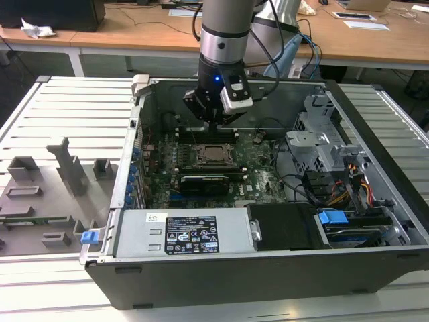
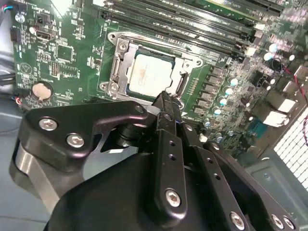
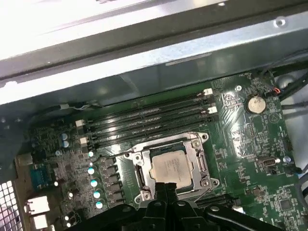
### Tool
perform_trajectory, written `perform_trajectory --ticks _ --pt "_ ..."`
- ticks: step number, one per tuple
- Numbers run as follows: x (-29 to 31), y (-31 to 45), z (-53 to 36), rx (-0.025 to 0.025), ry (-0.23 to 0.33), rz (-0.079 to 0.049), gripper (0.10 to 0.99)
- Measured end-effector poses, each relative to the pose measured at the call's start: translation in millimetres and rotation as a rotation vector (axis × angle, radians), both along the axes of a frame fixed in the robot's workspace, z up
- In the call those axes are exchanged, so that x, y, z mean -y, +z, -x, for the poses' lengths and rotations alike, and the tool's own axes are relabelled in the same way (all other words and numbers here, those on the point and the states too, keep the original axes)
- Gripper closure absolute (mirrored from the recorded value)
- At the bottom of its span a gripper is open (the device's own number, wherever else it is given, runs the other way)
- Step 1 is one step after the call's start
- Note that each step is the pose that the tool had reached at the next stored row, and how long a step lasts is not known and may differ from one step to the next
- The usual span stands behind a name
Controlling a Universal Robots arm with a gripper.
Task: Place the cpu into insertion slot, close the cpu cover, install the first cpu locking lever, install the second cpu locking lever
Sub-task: 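Install the first cpu locking lever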
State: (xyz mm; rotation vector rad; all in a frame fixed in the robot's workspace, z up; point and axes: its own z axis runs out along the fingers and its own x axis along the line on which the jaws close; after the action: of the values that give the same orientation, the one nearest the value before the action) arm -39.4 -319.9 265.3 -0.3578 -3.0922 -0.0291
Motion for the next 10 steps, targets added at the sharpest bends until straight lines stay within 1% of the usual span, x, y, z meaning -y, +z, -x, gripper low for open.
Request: perform_trajectory --ticks 2,4,6,7,9,10 --pt "0.0 -0.1 0.1 0.0017 0.036 0.000 0.980" --pt "0.0 -0.2 0.1 0.0026 0.091 0.000 0.980" --pt "0.0 -0.2 0.2 0.0049 0.119 0.000 0.980" --pt "0.0 -0.2 0.1 0.0110 0.136 0.000 0.980" --pt "0.0 -0.2 0.1 0.0215 0.148 0.001 0.980" --pt "0.0 -0.3 0.2 0.0293 0.156 0.001 0.980"
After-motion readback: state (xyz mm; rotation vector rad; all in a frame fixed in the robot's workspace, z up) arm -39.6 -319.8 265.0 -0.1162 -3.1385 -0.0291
